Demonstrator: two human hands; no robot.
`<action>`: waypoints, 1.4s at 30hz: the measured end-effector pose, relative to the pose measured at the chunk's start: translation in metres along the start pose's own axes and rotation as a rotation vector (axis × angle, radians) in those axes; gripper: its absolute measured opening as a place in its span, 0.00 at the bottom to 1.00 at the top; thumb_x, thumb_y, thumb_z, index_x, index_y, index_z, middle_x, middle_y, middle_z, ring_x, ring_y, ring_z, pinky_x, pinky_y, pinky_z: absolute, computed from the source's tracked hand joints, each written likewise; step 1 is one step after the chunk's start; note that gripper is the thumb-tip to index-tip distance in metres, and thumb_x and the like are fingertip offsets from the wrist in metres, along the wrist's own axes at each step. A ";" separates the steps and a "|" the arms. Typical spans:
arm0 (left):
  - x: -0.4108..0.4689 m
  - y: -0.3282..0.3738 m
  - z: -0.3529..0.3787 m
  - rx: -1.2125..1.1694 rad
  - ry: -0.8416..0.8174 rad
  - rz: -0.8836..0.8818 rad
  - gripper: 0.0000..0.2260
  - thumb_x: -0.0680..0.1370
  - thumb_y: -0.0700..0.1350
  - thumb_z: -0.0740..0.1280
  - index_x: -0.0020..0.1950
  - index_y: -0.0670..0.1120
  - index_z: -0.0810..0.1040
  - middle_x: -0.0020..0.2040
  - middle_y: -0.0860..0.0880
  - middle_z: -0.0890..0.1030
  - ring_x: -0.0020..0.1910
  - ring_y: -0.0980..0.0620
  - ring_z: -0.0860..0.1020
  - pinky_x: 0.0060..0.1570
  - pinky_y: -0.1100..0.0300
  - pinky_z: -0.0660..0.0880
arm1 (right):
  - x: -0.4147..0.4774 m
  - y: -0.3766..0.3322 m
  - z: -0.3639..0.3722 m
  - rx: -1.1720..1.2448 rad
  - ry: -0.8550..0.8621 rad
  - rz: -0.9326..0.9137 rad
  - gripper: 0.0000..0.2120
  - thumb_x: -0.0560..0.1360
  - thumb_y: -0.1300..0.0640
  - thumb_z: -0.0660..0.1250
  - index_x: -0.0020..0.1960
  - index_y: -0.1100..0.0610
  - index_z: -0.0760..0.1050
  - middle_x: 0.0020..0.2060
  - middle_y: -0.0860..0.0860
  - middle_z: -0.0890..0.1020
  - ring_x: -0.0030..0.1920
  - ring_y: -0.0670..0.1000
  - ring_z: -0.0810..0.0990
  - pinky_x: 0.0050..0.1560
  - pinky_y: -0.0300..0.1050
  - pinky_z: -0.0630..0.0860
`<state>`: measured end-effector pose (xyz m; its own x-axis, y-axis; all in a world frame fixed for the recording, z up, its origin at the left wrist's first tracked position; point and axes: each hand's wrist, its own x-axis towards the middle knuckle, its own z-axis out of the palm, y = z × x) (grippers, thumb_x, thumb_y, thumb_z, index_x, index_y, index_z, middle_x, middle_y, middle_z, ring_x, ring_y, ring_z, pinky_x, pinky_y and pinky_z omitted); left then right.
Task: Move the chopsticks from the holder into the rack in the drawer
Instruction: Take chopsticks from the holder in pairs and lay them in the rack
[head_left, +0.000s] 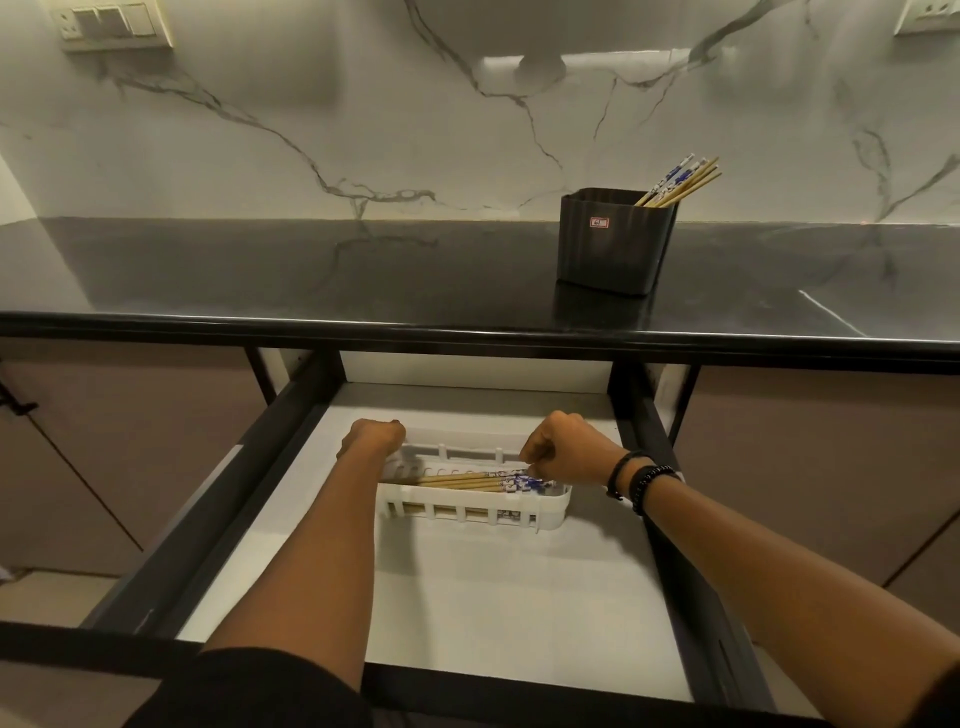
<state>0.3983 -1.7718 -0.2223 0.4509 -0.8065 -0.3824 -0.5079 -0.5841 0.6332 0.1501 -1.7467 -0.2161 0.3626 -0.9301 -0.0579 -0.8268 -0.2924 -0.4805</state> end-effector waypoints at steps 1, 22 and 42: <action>0.000 0.000 0.000 -0.002 0.002 -0.003 0.13 0.80 0.50 0.63 0.53 0.40 0.69 0.43 0.41 0.73 0.40 0.45 0.72 0.43 0.53 0.71 | 0.000 0.000 0.000 -0.004 0.002 -0.003 0.13 0.74 0.63 0.71 0.58 0.62 0.81 0.53 0.58 0.85 0.52 0.55 0.83 0.58 0.45 0.79; -0.016 0.017 0.000 0.011 0.237 0.250 0.19 0.80 0.54 0.61 0.62 0.41 0.70 0.54 0.42 0.76 0.52 0.44 0.75 0.53 0.50 0.74 | 0.004 0.003 -0.003 0.044 0.154 -0.087 0.14 0.76 0.61 0.69 0.61 0.60 0.79 0.55 0.57 0.84 0.53 0.53 0.83 0.60 0.46 0.78; -0.057 0.130 -0.001 0.608 0.357 0.931 0.14 0.79 0.54 0.64 0.55 0.45 0.80 0.51 0.45 0.82 0.51 0.45 0.79 0.50 0.52 0.74 | 0.025 0.013 -0.187 0.551 1.081 0.189 0.17 0.73 0.53 0.73 0.60 0.58 0.79 0.44 0.51 0.84 0.49 0.51 0.84 0.59 0.50 0.79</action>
<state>0.3074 -1.8013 -0.1172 -0.1494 -0.9313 0.3322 -0.9753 0.1941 0.1058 0.0675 -1.8156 -0.0601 -0.5028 -0.7301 0.4628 -0.4408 -0.2440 -0.8638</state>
